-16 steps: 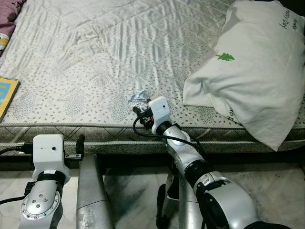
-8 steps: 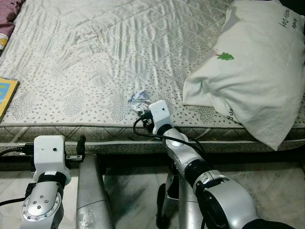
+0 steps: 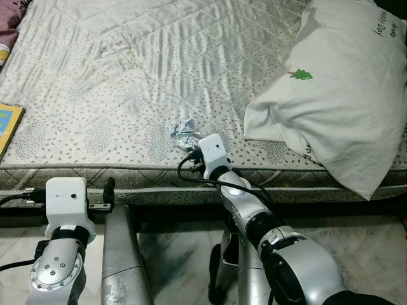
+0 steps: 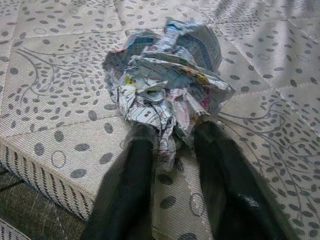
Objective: Clean up the room
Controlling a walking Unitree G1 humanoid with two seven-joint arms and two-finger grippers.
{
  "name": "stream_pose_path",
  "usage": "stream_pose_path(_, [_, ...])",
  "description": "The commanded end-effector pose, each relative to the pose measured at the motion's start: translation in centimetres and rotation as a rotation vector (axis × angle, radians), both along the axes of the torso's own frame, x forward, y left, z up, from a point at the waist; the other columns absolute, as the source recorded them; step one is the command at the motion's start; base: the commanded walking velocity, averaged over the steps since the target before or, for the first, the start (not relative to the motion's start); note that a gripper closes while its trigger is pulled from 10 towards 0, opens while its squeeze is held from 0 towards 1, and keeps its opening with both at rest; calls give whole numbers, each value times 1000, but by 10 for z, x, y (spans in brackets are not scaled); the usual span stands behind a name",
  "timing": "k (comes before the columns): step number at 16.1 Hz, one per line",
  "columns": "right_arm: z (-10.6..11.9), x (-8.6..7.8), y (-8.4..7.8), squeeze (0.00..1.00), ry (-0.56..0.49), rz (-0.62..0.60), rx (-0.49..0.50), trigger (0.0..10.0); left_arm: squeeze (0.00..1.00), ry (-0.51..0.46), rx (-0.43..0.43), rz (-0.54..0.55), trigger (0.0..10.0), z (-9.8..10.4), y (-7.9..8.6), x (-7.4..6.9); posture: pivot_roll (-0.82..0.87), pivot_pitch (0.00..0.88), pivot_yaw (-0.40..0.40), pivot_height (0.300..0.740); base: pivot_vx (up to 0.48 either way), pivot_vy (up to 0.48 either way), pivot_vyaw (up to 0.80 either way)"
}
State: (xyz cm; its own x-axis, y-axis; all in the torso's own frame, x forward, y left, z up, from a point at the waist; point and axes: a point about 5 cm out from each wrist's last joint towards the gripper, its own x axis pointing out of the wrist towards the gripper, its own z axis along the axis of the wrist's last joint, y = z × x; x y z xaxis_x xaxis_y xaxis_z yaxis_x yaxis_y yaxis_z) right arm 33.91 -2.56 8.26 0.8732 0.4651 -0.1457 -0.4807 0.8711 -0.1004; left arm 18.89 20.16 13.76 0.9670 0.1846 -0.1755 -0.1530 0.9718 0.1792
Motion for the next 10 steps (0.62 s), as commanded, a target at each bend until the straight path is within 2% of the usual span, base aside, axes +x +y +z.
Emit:
stream_pose_path(1, [10, -9, 41, 0, 13, 81, 62, 0, 0, 13, 6, 4, 10000, -2, 0, -1, 301, 221, -107, 513, 0, 0, 0])
stream_pose_path(10, [7, -9, 37, 0, 25, 79, 59, 0, 0, 1, 4, 5, 10000, -2, -1, 4, 298, 209, -110, 513, 0, 0, 0])
